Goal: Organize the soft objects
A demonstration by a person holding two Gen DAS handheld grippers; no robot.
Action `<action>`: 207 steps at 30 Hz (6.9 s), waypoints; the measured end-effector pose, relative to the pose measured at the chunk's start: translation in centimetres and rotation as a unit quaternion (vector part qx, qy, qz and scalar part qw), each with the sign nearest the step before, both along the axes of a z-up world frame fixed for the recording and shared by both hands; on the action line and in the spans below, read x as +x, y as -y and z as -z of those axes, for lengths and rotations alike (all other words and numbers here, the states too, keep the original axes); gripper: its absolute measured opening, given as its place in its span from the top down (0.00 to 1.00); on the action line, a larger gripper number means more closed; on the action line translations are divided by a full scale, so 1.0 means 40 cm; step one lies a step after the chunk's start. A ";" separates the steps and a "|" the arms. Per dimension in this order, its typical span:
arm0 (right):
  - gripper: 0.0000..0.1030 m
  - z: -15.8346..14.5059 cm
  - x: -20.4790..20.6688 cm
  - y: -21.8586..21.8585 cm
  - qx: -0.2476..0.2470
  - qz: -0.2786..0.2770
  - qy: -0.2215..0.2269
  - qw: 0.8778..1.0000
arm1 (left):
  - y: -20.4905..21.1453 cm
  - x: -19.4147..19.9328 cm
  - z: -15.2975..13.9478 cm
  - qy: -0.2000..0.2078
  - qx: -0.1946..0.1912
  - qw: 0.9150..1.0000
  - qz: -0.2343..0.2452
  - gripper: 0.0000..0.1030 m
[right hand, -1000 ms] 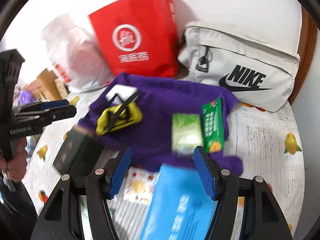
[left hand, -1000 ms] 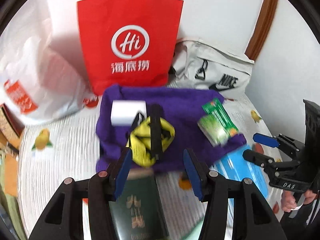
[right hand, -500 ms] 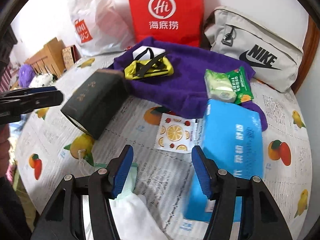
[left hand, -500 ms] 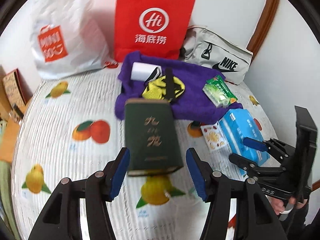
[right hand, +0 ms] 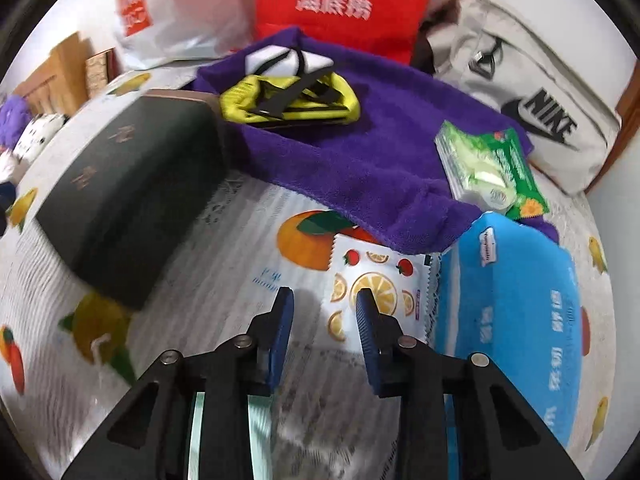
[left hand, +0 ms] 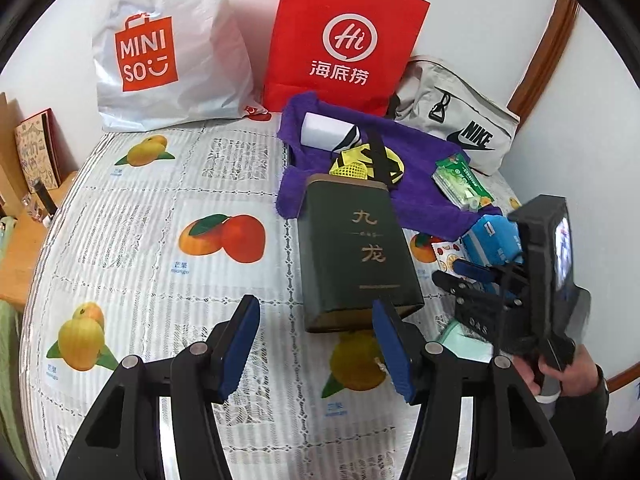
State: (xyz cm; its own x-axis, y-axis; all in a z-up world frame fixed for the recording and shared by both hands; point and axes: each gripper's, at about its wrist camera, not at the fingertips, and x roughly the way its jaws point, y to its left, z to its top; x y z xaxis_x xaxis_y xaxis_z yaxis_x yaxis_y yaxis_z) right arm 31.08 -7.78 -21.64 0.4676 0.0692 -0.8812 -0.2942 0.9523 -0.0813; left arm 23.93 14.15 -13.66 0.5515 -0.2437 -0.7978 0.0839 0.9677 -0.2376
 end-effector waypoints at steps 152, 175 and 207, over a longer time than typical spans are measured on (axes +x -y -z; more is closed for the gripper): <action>1.00 -0.195 -0.367 0.206 0.130 0.032 0.063 0.989 | 0.140 -0.138 0.074 -0.068 -0.026 0.994 0.078 0.45; 0.53 -0.074 -0.422 0.355 0.118 0.068 0.049 0.989 | 0.235 -0.205 0.119 -0.089 0.007 0.992 0.089 0.45; 0.80 0.007 -0.422 0.409 0.079 0.096 0.070 0.990 | 0.331 -0.193 0.172 -0.031 0.110 0.990 0.079 0.29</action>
State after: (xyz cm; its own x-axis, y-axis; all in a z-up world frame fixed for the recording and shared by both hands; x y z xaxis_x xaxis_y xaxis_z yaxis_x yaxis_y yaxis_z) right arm 14.21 -24.15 -21.93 0.6020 0.0984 -0.7924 -0.1021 0.9937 0.0459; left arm 16.20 0.91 -20.52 0.4689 -0.1396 -0.8721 0.2311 0.9724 -0.0315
